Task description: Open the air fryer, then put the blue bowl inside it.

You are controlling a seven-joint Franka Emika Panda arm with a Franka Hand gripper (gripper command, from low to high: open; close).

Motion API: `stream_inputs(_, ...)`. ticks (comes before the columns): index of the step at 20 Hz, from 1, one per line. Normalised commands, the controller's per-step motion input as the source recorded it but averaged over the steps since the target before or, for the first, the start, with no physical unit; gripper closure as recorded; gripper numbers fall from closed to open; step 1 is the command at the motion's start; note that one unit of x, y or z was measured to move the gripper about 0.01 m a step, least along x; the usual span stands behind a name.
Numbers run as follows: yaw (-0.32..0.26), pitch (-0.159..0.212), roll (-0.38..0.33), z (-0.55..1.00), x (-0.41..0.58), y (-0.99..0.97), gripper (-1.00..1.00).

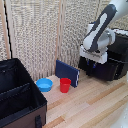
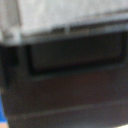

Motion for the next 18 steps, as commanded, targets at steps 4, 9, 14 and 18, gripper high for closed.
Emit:
stream_inputs(4, -0.148, -0.054, -0.004, -0.18, 0.306, 0.53, 1.00)
stream_inputs(9, -0.109, -0.015, 0.000, -0.10, 0.302, 0.34, 1.00)
stream_inputs(14, -0.054, 0.003, -0.027, -0.09, 0.107, 0.22, -1.00)
stream_inputs(18, -0.065, 0.000, -0.020, 0.07, -0.036, 0.12, -1.00)
